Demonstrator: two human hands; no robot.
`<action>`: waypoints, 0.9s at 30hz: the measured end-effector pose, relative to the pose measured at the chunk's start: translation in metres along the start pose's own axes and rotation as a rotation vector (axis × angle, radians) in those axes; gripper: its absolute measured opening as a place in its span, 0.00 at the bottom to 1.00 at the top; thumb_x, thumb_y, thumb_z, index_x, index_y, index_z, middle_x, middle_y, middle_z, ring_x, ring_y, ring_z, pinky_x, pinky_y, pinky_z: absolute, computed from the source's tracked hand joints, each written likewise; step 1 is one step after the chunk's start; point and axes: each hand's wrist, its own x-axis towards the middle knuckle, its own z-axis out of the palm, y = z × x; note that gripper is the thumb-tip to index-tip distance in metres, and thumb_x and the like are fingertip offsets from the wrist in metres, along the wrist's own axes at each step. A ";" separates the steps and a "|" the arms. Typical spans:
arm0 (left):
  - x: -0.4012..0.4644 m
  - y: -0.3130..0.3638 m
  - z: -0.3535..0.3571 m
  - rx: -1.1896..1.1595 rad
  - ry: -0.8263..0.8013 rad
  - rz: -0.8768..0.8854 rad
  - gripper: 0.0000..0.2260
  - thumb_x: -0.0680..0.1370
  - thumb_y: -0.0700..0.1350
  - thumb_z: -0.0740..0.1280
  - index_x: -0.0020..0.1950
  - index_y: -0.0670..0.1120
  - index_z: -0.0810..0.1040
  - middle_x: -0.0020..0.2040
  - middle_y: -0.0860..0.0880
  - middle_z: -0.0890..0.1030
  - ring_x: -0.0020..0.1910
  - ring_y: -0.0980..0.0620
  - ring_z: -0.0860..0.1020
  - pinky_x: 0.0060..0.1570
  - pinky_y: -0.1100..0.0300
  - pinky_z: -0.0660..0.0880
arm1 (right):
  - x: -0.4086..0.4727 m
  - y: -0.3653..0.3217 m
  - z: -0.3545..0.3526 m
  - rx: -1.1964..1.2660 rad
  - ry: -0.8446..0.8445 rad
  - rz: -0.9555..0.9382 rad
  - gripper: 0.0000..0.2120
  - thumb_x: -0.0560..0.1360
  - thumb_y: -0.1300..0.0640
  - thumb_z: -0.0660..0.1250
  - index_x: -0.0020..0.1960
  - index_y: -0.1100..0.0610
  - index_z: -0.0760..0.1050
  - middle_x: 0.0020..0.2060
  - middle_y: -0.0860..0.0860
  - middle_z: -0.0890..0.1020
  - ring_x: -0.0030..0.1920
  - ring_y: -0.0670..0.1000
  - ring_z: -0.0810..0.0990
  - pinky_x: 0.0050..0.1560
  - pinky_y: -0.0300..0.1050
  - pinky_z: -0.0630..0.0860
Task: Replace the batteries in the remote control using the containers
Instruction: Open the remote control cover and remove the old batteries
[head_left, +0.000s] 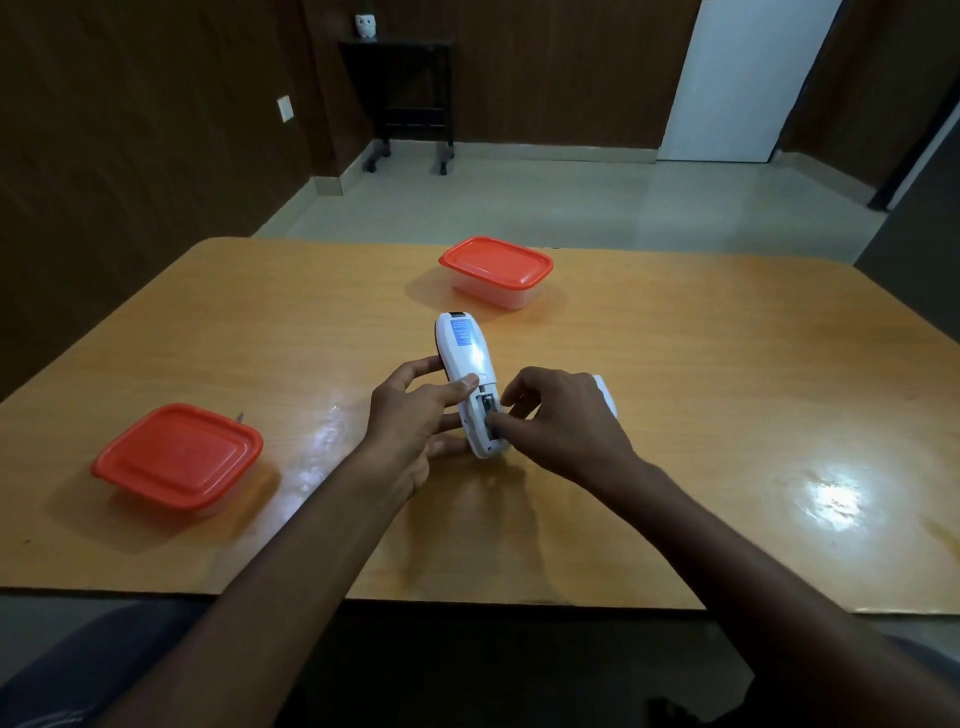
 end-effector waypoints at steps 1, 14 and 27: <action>0.000 -0.001 0.001 -0.005 0.003 0.009 0.20 0.74 0.36 0.75 0.63 0.50 0.76 0.55 0.39 0.84 0.46 0.40 0.86 0.42 0.40 0.84 | -0.002 0.000 0.002 0.011 -0.013 0.011 0.11 0.71 0.48 0.73 0.49 0.51 0.79 0.38 0.45 0.85 0.38 0.42 0.81 0.35 0.40 0.76; -0.002 -0.004 0.005 -0.025 0.018 0.051 0.22 0.73 0.37 0.76 0.64 0.49 0.75 0.56 0.39 0.84 0.47 0.39 0.86 0.43 0.39 0.84 | -0.006 -0.004 0.008 0.037 0.143 -0.002 0.15 0.68 0.50 0.75 0.51 0.56 0.83 0.37 0.49 0.86 0.37 0.46 0.82 0.41 0.47 0.81; -0.003 -0.005 0.003 -0.032 0.041 0.079 0.19 0.73 0.36 0.76 0.61 0.49 0.77 0.51 0.39 0.85 0.43 0.40 0.87 0.44 0.37 0.83 | -0.005 -0.003 0.006 0.006 0.080 -0.067 0.13 0.73 0.52 0.72 0.55 0.55 0.85 0.38 0.49 0.87 0.40 0.48 0.83 0.45 0.46 0.79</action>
